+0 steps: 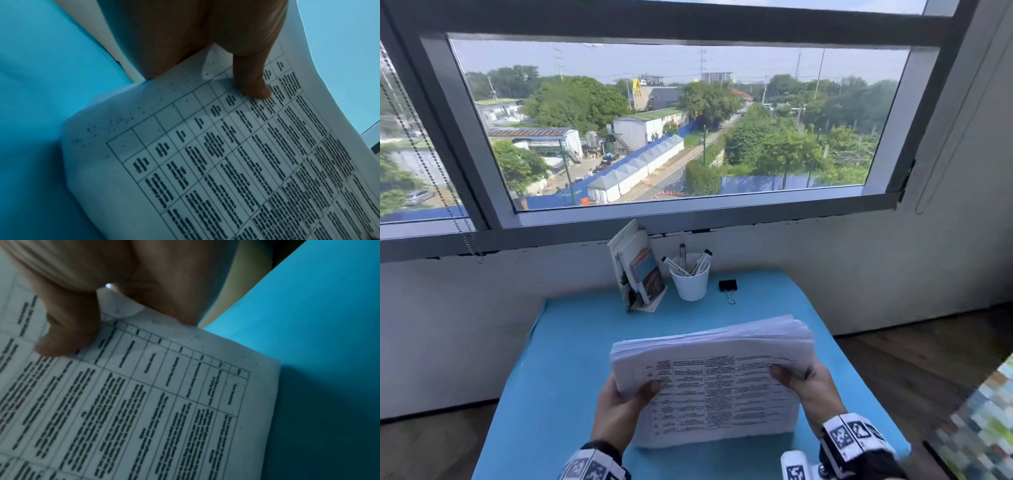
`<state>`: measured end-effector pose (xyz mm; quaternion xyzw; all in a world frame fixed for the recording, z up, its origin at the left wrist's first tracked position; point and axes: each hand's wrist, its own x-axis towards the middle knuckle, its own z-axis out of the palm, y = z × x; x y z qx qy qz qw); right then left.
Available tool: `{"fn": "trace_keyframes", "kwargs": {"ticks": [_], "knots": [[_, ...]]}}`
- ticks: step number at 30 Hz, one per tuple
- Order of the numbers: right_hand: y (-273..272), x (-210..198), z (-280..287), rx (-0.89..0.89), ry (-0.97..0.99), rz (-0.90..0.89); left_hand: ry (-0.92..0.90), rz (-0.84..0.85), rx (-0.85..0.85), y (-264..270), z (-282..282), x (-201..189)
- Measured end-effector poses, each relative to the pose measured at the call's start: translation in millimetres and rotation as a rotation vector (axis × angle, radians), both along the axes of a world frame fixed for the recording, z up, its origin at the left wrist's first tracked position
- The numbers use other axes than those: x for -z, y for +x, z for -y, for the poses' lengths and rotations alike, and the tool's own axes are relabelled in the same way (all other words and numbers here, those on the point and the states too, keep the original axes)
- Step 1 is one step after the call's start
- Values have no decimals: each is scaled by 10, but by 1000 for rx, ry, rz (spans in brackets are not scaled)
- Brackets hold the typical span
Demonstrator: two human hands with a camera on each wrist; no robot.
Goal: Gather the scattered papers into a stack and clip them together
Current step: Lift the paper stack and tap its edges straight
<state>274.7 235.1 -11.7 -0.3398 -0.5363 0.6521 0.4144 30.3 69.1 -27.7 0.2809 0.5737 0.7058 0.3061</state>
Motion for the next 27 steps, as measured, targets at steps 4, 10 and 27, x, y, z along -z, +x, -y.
{"fn": "trace_keyframes", "kwargs": {"ticks": [4, 10, 27], "knots": [[97, 61, -12, -2, -14, -24, 17, -60, 17, -87, 51, -16], [54, 149, 31, 41, -30, 27, -25, -30, 78, 8, 1, 63], [-71, 36, -13, 82, 81, 16, -25, -95, -35, -78, -113, -29]]}}
